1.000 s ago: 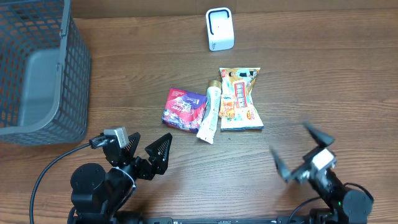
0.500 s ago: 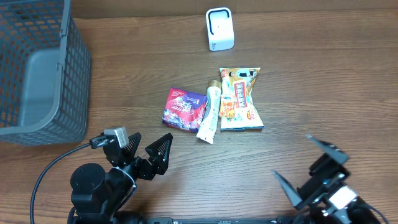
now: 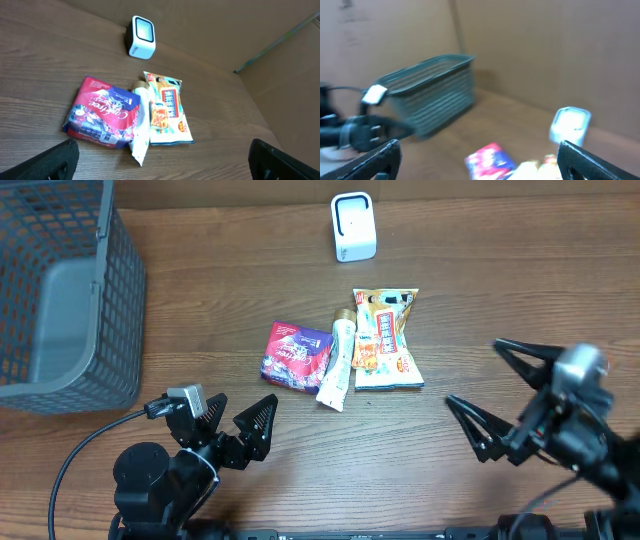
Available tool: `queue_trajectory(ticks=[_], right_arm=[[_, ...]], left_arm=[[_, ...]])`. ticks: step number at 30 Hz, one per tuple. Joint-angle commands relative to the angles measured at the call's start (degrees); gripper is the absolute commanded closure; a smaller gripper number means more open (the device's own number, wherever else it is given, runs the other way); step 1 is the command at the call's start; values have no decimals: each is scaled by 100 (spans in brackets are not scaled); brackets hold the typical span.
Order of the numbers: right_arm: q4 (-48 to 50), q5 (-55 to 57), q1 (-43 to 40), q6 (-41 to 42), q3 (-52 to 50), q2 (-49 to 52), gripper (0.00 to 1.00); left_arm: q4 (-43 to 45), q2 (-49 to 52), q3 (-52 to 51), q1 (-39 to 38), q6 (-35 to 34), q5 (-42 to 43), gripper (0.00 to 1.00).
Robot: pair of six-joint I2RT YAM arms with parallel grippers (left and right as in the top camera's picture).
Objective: Scan the item barcode
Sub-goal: 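Reach the right gripper to the yellow wet-wipe pack and grasp it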
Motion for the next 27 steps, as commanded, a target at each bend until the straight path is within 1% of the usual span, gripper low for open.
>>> queue_trajectory(ticks=[1,3,4,5,6,7,9,10,11,12,13,14,16,17,18,21,24,25,26,27], right_arm=[[9,-1429,22,59,103,483,0],[59,-1274,22,369,105,785,0],[28,-861,22,839,107,1014,0],[-17,-584,22,1058,111,1128,0],[-59,0,22,1552,118,1421,0],[-59,61,22,1639,140,1613,0],[-208,63,24,1639,299,2037,0],[-551,127,28,1585,564,2479,0],[-789,184,28,1458,734,2710,0],[-1449,542,50,1172,1174,3224,0],[-2312,1178,111,782,1727,3777,0],[-2826,1641,170,603,2076,4118,0],[-3530,2420,310,553,2664,4736,0],[-3676,2570,369,555,2857,5005,0],[-3617,2498,450,610,2983,5348,0],[-3222,2186,575,645,2929,5772,0],[-2951,2179,669,640,2918,6155,0],[-2879,2175,682,643,2918,6249,3],[-2771,2199,715,654,2918,6430,13],[-2745,2218,723,688,2918,6483,18]], left_arm=[[-15,-37,33,28,-61,63,0],[-52,-37,33,28,-61,59,0],[-68,-37,33,28,-61,57,0],[-70,-37,33,28,-61,59,0],[-70,-37,33,28,-61,59,0],[-74,-37,33,28,-59,59,0],[-109,-37,33,31,-59,52,0],[-136,-37,33,31,-57,37,0],[-140,-37,33,31,-59,37,0],[-138,-37,33,28,-59,37,0],[-136,-37,33,31,-59,37,0],[-136,-37,33,31,-59,37,0],[-138,-37,33,31,-59,37,0],[-140,-37,33,31,-59,37,0],[-142,-37,33,31,-59,37,0],[-153,-37,33,31,-59,39,0],[-155,-37,33,28,-59,39,0],[-155,-37,33,31,-59,39,0],[-153,-37,33,31,-59,39,0],[-155,-37,33,31,-59,39,0]])
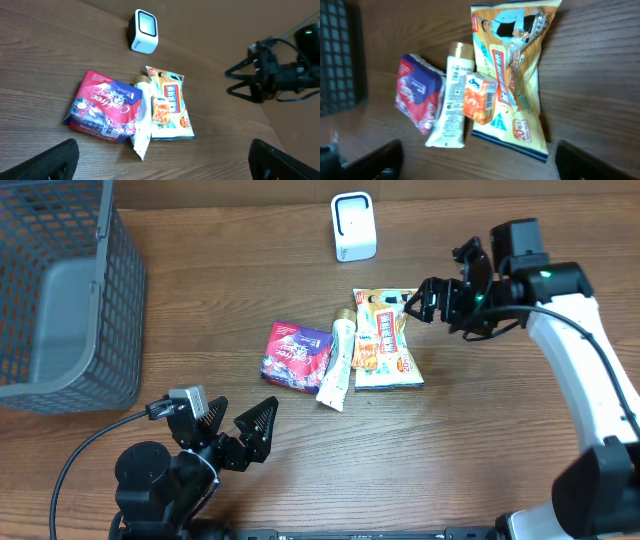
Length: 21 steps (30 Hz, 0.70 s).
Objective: Scan the item barcode
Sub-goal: 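Reach the right gripper to the yellow wet-wipe pack and grasp it, then drag the wet-wipe pack rightward with the right gripper and release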
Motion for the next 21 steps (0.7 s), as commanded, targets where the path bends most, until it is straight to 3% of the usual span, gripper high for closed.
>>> queue_trajectory(ticks=[1,8,12,17,20,21], right_arm=[[153,192,79,160,107,306,19],[411,487,365,319,79,949,20],[739,1102,623,431,39,1257,30],[984,1609,782,586,39,1659,32],[942,1613,839,645,39,1945,44],[901,1615,839,645,39,2028,53]], left_arm=[[7,-39,33,31,-59,42,0],[7,-39,33,31,-59,42,0],[7,-39,33,31,-59,42,0],[7,-39,33,31,-59,42,0],[7,-39,33,31,-59,42,0],[7,-39,33,31,-59,42,0]])
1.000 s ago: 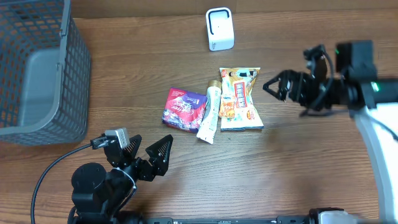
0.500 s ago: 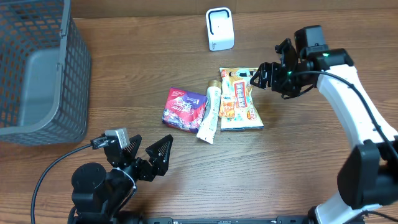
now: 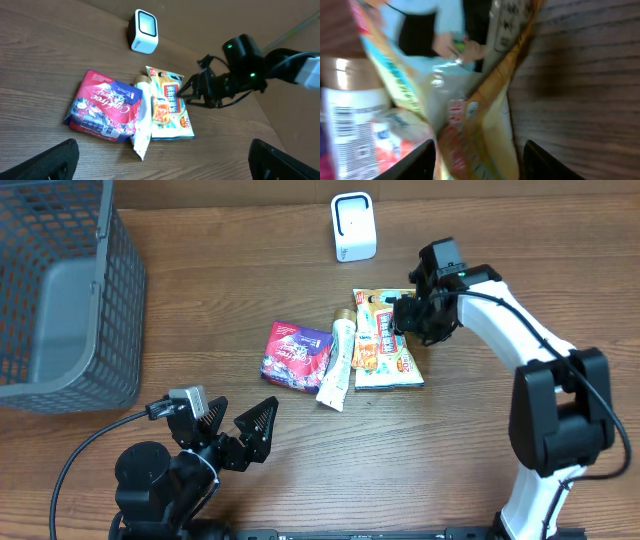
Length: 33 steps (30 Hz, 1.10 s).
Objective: Scan the item barcode
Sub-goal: 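Drag the wet-wipe pack rightward with the right gripper and release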
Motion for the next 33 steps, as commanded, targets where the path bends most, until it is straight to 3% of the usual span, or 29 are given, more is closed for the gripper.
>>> queue_trajectory(ticks=[1,3,4,15,17,18,21,29,33], right_arm=[[-68,181,42,76,42,232,58],[-153,181,42,79,48,223,91],[-264,199,35,96,94,186,96],[-3095,1749,37,94,1725,-422,96],[-3241,1895,37,92,1718,-402,86],[-3296,1954,37,90,1718,-396,76],[-3370,2065,37,81,1718,-396,29],[-2846,1777,175,52,1670,-385,28],[-2275,1781,382,98,1172,-374,28]], left_arm=[[9,-37,33,31,-59,42,0],[9,-37,33,31,-59,42,0],[9,-37,33,31,-59,42,0],[9,-37,33,31,-59,42,0],[9,-37,33,28,-59,42,0],[9,-37,33,31,-59,42,0],[9,-37,33,31,-59,42,0],[7,-37,33,31,-59,42,0],[7,-37,33,31,-59,42,1]])
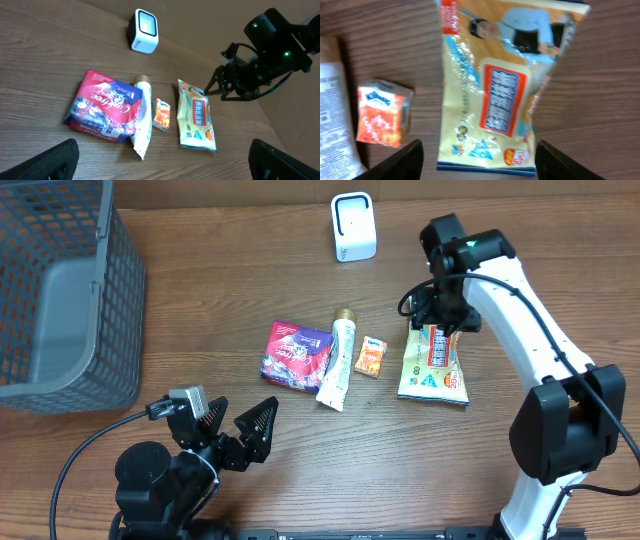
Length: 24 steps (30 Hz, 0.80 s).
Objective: Scan the item barcode
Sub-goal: 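Drag the wet-wipe pack rightward with the right gripper and release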
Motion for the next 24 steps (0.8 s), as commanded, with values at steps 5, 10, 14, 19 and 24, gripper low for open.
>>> queue_trajectory(ticks=[5,10,14,19,24], right_arm=[[1069,804,393,540,-1027,98,28],[1685,1119,398,667,-1486,387,28],[2026,1241,398,680,-1685,584,28],[2420,1368,398,691,-1978,632,28],[2719,1368,391,691,-2315,634,33]], left_arm=[[13,-37,33,28,-59,42,0],[13,-37,33,31,-59,42,0],[13,-37,33,28,-59,42,0],[13,-37,33,31,-59,42,0],[13,-37,33,31,-59,42,0]])
